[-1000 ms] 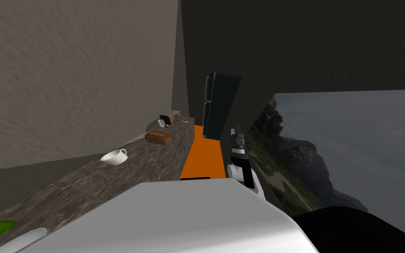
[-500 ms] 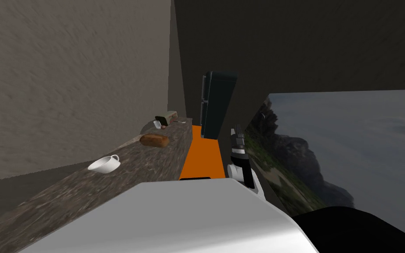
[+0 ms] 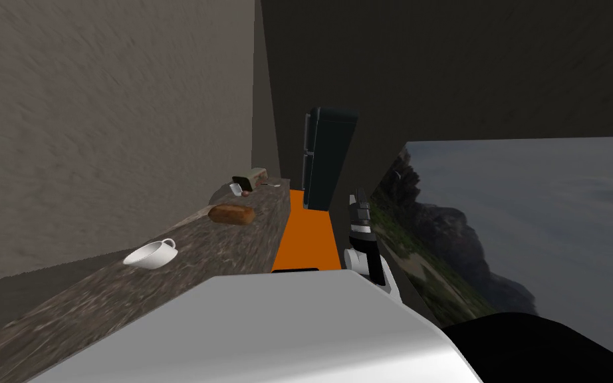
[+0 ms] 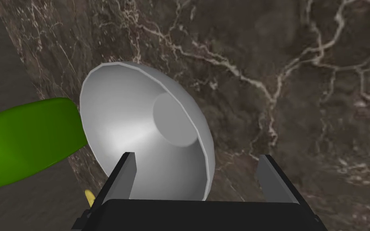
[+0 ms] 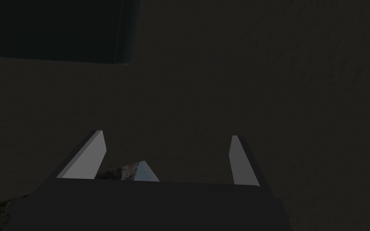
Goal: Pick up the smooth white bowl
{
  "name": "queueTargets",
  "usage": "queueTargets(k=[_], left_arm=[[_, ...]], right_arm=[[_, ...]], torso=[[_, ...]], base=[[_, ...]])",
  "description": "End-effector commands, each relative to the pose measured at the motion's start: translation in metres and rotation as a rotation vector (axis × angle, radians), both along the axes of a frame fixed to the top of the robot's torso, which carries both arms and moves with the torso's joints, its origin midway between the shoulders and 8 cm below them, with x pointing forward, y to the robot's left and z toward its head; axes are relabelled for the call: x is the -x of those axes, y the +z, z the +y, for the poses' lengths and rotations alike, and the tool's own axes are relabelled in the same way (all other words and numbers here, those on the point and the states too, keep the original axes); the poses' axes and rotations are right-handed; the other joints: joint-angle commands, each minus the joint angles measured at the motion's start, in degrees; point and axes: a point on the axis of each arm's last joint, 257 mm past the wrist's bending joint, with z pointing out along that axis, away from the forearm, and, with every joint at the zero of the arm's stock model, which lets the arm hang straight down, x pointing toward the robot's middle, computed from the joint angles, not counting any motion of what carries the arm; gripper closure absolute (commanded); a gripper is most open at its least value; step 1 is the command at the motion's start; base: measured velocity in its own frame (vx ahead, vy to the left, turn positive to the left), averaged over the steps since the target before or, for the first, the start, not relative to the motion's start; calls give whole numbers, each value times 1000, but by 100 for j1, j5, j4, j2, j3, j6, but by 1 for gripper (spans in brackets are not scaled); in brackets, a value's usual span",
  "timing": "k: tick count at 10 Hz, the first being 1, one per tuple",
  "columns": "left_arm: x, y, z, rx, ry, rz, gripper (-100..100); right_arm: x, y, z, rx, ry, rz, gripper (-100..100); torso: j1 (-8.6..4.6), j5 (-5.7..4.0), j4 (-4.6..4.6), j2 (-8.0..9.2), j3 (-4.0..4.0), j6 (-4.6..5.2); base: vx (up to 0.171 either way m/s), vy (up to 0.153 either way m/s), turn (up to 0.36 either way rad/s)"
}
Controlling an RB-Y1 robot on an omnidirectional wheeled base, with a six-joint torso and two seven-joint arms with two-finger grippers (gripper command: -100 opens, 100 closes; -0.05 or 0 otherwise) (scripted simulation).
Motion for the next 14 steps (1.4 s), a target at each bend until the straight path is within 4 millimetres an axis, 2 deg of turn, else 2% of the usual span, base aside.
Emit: queueTargets(k=[1,2,3,4,8,9,10,12,13,14], left_arm=[[2,-9,2,-2,1,-2,-100],[3,-15,4,-2,2,-4,-100],[2,-11,3,-1,2,-3,-100],[2,-12,3,-2,2,-3,100],[2,-12,3,0,3,-3,100],[2,-12,3,0,4,-3,0],[1,-3,1,-1,0,0,100],[0,5,-1,1,-2,2,100],[1,2,-1,0,-1,1,100],[1,3,-1,0,-1,2,0]], right_arm=[[0,0,0,0,0,0,0],[0,0,0,0,0,0,0],[0,0,0,0,0,0,0],[0,0,0,0,0,0,0],[0,0,0,0,0,0,0],[0,0,0,0,0,0,0],[0,0,0,0,0,0,0],[0,0,0,0,0,0,0],[0,0,0,0,0,0,0],[0,0,0,0,0,0,0]], torso=[[0,0,0,0,0,0],[4,1,0,-1,-1,0],[5,1,0,-1,-1,0],[-1,-1,-1,0,0,0],[-7,-4,0,2,1,1],[-8,-5,0,2,1,2],[-9,-6,0,2,1,2],[-22,-11,-1,6,2,0],[-24,-13,0,7,3,1],[-19,-10,0,5,3,2]], base=[[13,24,-21],[13,22,-19],[6,9,-4],[0,0,0],[0,0,0],[0,0,0],[-6,-15,18],[-15,-20,20],[-7,-9,3],[0,0,0]])
